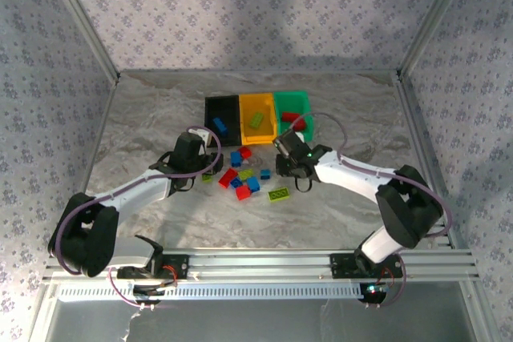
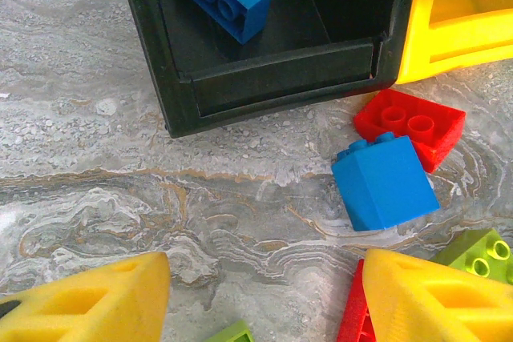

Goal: Sort the legos into containers by color
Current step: Pick up the lego from the center of the table, then place the lego in the container.

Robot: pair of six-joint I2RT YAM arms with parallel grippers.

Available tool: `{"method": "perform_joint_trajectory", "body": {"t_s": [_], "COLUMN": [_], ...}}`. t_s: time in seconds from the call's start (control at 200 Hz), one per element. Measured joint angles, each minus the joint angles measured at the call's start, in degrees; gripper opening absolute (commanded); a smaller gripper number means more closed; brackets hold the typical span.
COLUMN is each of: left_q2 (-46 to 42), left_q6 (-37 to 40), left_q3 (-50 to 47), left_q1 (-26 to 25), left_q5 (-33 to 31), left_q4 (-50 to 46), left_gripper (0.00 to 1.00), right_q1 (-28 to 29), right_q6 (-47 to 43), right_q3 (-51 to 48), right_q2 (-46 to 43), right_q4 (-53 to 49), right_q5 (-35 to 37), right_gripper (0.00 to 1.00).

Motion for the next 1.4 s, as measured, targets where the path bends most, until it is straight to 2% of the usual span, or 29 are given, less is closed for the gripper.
{"method": "perform_joint_trajectory", "body": {"t_s": [0.395, 0.635, 0.82, 1.03, 1.219, 1.399], "left_q2": [0.0, -0.1, -0.2, -0.9, -2.0, -3.9], "left_q6": [0.0, 0.0, 0.0, 0.0, 0.0, 0.0], "left_q3": [0.0, 0.0, 0.0, -0.1, -0.8, -1.9], "left_q1": [0.2, 0.2, 0.2, 0.2, 0.2, 0.2], "left_q5": [-0.5, -1.4, -1.6, -1.9, -2.5, -3.2], "left_q4": [0.0, 0.0, 0.0, 0.0, 0.0, 0.0], "left_gripper": [0.64, 0.64, 0.64, 0.64, 0.64, 0.64], "right_q1": [-1.4, -3.4, -4.4, -4.5, -3.6, -1.4], "right_q6": [-10.3, -14.0, -15.5, -16.1, -16.2, -16.3], "right_q3": [31.4, 42.5, 45.8, 47.1, 46.3, 40.2], "right_q2": [21.6, 30.2, 33.8, 34.6, 34.2, 29.8], "right_q4": [-3.7, -7.6, -10.4, -12.0, -11.8, -10.8], "right_q5": [-2.8, -2.6, -1.7, -1.3, -0.7, -0.2], "right_gripper": [0.37, 0.37, 0.41, 0.51, 0.51, 0.51]}}
